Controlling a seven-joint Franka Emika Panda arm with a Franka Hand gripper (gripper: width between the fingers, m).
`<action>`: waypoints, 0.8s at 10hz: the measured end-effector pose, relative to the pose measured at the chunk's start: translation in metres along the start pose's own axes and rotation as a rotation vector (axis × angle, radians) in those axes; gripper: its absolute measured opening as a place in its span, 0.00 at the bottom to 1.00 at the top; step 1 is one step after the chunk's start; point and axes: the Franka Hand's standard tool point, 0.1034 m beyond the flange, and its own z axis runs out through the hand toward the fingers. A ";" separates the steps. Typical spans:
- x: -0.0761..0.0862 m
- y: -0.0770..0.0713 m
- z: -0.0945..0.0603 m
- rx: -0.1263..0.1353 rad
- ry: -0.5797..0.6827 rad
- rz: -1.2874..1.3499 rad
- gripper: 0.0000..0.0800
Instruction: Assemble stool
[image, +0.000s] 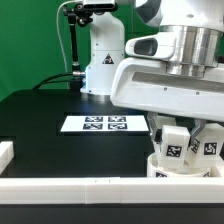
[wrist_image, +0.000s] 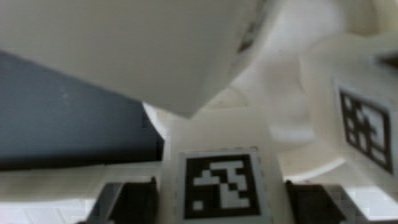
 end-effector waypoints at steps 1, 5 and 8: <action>0.000 0.000 0.000 0.003 -0.002 0.022 0.43; -0.002 -0.003 0.001 0.033 -0.011 0.315 0.43; -0.004 -0.012 0.001 0.057 0.009 0.564 0.43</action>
Offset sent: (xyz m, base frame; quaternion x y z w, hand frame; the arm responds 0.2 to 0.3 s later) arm 0.0000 0.0000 0.0000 0.0000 0.0000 0.1296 0.9916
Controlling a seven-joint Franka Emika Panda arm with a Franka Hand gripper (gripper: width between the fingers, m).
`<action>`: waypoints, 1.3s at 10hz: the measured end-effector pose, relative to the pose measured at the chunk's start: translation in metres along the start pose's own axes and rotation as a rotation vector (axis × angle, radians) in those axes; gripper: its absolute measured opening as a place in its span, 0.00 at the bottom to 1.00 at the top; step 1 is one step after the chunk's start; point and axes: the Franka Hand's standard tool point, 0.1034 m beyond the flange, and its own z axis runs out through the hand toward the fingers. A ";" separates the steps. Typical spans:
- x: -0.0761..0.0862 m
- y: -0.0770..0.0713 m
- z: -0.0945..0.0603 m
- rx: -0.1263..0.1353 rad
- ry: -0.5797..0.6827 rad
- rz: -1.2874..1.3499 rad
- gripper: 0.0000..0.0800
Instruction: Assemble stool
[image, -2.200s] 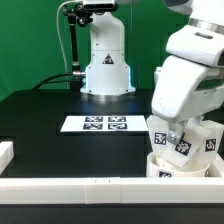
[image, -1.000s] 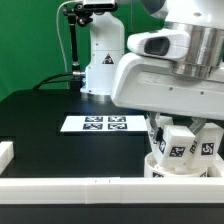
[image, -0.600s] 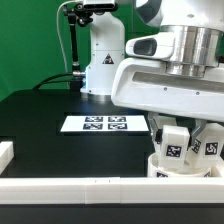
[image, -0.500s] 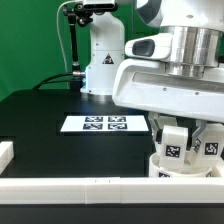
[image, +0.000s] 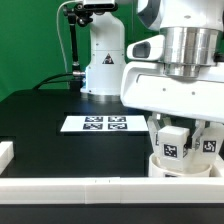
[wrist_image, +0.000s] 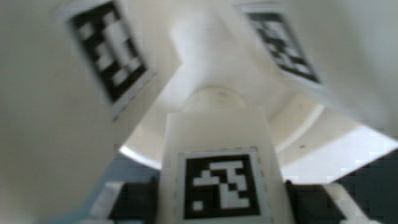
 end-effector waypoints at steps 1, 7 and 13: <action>-0.001 -0.001 -0.001 0.000 0.003 0.078 0.43; 0.007 0.004 -0.002 0.011 -0.017 0.465 0.43; 0.016 -0.001 -0.019 0.051 -0.037 0.573 0.71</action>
Offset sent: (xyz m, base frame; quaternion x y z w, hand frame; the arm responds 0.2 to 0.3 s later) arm 0.0026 0.0074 -0.0052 0.0058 -0.0136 0.2260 0.9740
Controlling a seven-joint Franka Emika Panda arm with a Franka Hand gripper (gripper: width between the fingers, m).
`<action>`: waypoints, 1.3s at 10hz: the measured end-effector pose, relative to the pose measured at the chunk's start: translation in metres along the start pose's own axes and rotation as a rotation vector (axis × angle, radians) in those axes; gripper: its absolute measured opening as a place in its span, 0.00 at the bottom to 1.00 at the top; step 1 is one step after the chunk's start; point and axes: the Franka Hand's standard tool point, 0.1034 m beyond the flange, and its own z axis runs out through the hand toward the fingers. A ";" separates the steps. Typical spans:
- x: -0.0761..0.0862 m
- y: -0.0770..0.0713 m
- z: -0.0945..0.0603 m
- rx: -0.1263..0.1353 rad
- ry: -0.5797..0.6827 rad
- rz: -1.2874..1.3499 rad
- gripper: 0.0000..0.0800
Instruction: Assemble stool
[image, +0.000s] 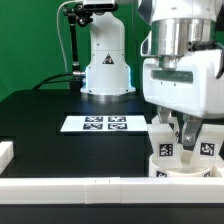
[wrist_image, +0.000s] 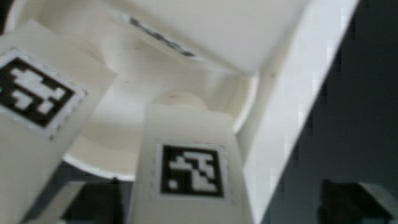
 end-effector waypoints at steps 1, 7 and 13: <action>0.000 -0.004 -0.008 0.013 -0.006 -0.003 0.79; 0.001 -0.007 -0.014 0.026 -0.006 -0.204 0.81; -0.002 -0.013 -0.030 0.054 0.003 -0.815 0.81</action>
Offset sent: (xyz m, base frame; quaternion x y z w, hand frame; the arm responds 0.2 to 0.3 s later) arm 0.0000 0.0000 0.0000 0.0000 0.0000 -0.0650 0.9979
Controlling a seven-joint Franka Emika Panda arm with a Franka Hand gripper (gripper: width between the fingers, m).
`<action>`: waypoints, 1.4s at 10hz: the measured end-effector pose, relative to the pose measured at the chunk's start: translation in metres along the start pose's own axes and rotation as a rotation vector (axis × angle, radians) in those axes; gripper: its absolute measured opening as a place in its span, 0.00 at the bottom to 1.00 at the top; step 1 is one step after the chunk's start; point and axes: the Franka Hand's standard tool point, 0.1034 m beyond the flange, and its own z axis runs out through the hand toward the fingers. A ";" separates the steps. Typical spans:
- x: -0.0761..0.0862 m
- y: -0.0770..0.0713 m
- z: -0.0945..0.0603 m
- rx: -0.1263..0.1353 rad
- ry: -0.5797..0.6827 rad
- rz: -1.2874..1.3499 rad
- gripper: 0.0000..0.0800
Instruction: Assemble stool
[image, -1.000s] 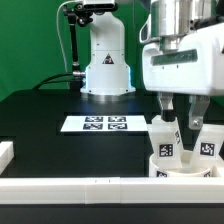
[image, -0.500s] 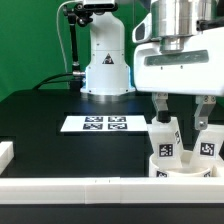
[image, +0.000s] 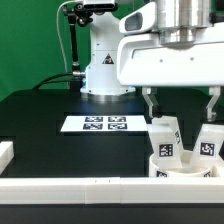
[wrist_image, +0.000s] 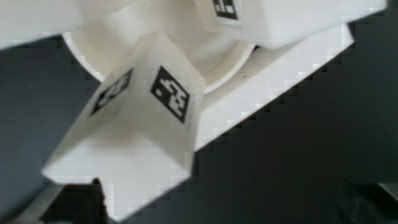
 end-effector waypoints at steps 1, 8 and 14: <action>-0.002 0.001 0.000 0.001 0.000 -0.056 0.81; -0.009 0.009 -0.004 -0.035 -0.137 -0.196 0.81; -0.008 0.013 -0.006 -0.032 -0.178 -0.464 0.81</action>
Offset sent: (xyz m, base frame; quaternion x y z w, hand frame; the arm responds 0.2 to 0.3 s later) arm 0.0000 0.0000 0.0000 0.0000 -0.0650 0.0000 0.9979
